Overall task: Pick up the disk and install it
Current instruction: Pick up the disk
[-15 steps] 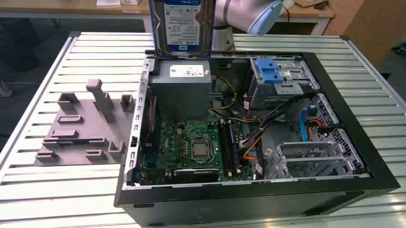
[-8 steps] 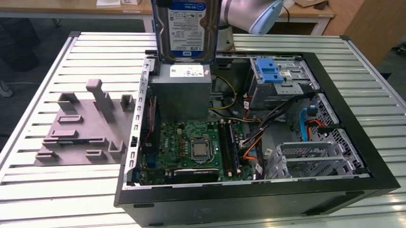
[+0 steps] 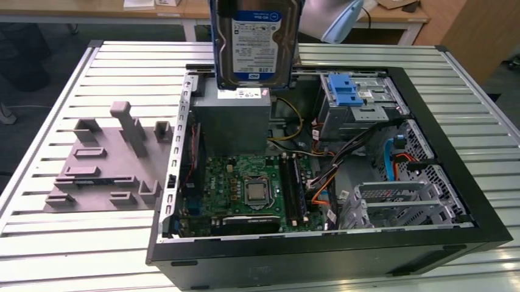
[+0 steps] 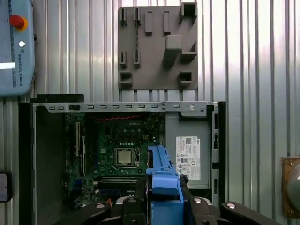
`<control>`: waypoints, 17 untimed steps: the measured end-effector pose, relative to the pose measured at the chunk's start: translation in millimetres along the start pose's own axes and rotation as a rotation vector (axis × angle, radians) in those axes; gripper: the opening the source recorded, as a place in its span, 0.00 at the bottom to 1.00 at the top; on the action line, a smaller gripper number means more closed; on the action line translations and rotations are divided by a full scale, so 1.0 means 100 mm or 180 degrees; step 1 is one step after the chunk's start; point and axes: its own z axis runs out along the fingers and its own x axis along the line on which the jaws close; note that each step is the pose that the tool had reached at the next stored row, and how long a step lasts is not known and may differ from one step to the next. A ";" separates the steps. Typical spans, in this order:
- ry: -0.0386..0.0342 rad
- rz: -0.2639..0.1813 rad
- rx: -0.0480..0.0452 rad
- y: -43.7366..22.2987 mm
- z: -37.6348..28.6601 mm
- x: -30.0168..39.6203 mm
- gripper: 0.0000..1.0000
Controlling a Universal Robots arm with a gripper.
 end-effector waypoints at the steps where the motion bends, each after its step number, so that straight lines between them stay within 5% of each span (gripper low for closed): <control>1: 0.0000 0.0000 0.0000 -0.004 0.006 0.040 0.36; 5: 0.0000 0.0000 0.0000 -0.058 0.024 0.128 0.36; 12: 0.0007 0.0000 0.0000 -0.323 0.076 0.136 0.36; 17: 0.0010 0.0000 0.0000 -0.330 0.078 0.136 0.36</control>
